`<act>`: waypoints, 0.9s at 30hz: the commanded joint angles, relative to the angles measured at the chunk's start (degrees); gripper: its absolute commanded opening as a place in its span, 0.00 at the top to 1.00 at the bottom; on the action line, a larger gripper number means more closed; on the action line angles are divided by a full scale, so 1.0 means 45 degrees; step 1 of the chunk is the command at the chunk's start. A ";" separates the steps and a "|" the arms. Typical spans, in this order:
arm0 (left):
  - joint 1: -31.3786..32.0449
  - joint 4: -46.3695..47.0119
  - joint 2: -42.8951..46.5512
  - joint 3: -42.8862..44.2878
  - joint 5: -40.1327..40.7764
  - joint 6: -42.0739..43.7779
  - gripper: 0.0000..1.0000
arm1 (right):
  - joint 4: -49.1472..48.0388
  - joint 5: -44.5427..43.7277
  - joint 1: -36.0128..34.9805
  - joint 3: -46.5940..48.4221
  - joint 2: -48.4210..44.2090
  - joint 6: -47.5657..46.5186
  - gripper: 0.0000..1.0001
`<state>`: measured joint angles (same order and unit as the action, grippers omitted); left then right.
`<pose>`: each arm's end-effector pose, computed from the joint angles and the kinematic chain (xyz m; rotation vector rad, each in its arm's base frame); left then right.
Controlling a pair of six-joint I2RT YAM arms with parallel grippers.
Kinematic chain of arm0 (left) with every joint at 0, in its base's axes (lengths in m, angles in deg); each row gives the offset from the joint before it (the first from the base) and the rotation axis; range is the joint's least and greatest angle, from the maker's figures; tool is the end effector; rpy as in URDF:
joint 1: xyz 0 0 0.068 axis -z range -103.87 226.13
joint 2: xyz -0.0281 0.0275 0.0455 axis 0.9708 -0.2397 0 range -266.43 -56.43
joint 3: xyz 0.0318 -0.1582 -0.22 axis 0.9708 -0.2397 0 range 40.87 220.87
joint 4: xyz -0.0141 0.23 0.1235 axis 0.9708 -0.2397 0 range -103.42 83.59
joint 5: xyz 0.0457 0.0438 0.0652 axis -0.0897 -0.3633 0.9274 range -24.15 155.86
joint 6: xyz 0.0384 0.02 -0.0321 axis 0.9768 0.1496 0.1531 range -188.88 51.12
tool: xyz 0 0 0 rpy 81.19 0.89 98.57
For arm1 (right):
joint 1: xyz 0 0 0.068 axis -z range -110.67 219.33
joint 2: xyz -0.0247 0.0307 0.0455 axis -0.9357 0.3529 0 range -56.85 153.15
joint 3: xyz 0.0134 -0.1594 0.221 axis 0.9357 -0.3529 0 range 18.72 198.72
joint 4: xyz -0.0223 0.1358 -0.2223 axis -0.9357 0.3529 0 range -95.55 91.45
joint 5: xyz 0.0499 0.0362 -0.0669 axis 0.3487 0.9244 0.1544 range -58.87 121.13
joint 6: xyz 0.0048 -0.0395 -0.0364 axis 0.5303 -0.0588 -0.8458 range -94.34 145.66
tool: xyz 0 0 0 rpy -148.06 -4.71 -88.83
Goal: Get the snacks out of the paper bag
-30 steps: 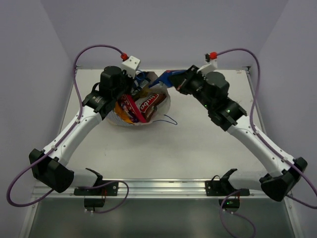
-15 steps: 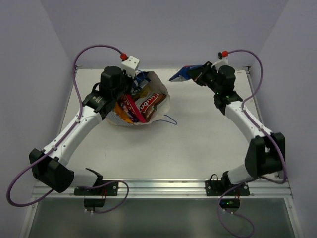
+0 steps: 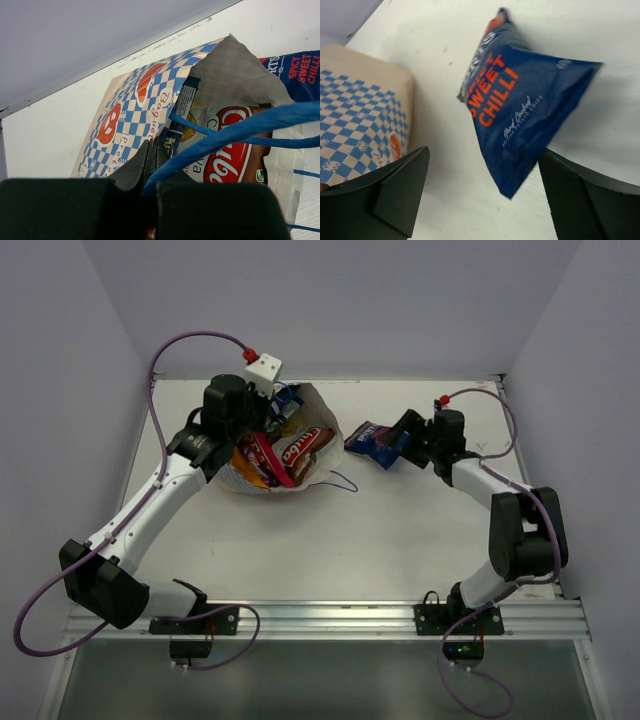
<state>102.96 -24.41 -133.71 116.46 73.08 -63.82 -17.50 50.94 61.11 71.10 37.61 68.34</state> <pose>0.2799 -0.1365 0.3869 0.4435 1.8617 -0.1356 0.3502 0.0629 0.2031 0.4362 2.1473 0.8833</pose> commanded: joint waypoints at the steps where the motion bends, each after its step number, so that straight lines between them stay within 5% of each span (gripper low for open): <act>1: 0.0053 -0.0336 0.0161 -0.0197 0.0113 -0.0343 1.00 | 0.4053 -0.2736 0.0110 0.0897 -0.2159 -0.1162 0.06; 6: 0.0053 -0.0492 0.0199 -0.0294 0.0152 -0.0441 1.00 | 0.7005 -0.4770 -0.0279 0.1581 -0.4558 -0.1066 0.01; 13: 0.0054 -0.0434 0.0395 -0.0470 0.0231 -0.0519 1.00 | 0.7577 -0.5768 -0.4277 0.2948 -0.5385 0.0786 0.01; 19: 0.0054 -0.0356 0.0414 -0.0529 0.0036 -0.0675 1.00 | 0.6816 -0.6922 -0.6604 0.4120 -0.3884 0.2840 0.01; 27: 0.0054 -0.0414 0.0668 -0.0548 -0.0160 -0.0851 1.00 | 0.5879 -0.5966 -0.7370 0.5216 -0.0075 0.3954 0.01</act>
<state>103.20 -24.44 -132.63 114.98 72.29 -65.96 11.73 23.60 28.25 93.00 33.87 82.22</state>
